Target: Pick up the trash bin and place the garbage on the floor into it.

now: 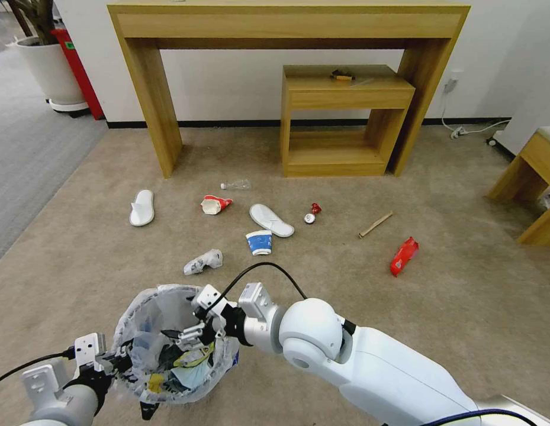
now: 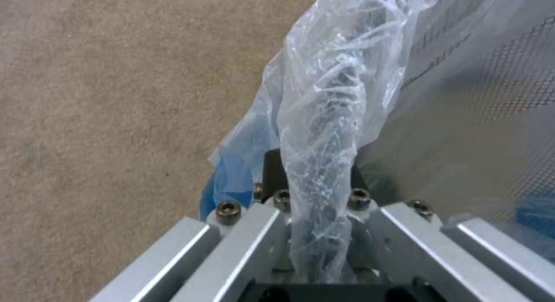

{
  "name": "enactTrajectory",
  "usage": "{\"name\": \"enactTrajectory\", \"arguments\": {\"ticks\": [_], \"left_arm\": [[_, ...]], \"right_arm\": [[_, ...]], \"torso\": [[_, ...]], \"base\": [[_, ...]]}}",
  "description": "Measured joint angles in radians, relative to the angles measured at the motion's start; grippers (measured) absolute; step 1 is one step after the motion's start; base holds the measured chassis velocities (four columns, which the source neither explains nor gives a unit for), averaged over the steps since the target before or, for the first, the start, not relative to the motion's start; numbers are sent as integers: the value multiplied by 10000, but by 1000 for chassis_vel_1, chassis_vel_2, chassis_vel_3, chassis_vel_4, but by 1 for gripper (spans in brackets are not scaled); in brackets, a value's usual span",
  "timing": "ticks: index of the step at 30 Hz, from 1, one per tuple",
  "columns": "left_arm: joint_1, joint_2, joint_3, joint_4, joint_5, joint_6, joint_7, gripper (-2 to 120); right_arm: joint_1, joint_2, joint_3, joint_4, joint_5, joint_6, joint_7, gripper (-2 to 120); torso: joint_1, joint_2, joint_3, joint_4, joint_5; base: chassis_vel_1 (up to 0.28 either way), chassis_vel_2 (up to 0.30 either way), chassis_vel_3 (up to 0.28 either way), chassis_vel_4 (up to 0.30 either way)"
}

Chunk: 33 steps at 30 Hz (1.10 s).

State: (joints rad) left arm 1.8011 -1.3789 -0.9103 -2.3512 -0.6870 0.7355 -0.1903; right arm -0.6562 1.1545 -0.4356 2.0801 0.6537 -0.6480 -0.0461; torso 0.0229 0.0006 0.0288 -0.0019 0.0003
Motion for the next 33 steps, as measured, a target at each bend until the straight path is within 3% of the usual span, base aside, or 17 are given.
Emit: {"name": "enactTrajectory", "arguments": {"ticks": [13, 16, 18, 20, 27, 33], "left_arm": [[-107, -4, -357, 313, -100, 0, 257, 0], [-153, -6, -383, 451, -55, 0, 388, 0], [-157, -7, -383, 469, -47, 0, 407, 0], [-165, -5, -384, 529, -10, 0, 482, 0], [-165, 13, -334, 618, 100, 0, 589, 0], [-120, 24, -304, 586, 135, 0, 603, 0]], "right_arm": [[-1718, -1321, 2865, 23, -1098, 873, 255, 100], [-3086, -1622, 4668, -571, -1978, 1636, 551, 100], [-3281, -1623, 4900, -647, -2087, 1725, 630, 100], [-4138, -1561, 5863, -941, -2627, 2157, 792, 100], [-5577, -1239, 6949, -1197, -3682, 2792, 1029, 100], [-5683, -969, 6955, -1218, -3824, 2796, 1124, 100]], "torso": [[0, 0, 0, -1, 2], [0, 0, 0, -1, 3], [0, 0, 0, -1, 2], [0, 0, 0, -2, 4], [0, 0, -1, -2, 0], [0, 0, 0, -2, 0]], "base": [[0, 0, 0, 0], [0, 0, 0, 0], [0, 0, 0, 0], [0, 0, 0, 0], [0, 0, 0, 0], [0, 0, 0, 0]]}}
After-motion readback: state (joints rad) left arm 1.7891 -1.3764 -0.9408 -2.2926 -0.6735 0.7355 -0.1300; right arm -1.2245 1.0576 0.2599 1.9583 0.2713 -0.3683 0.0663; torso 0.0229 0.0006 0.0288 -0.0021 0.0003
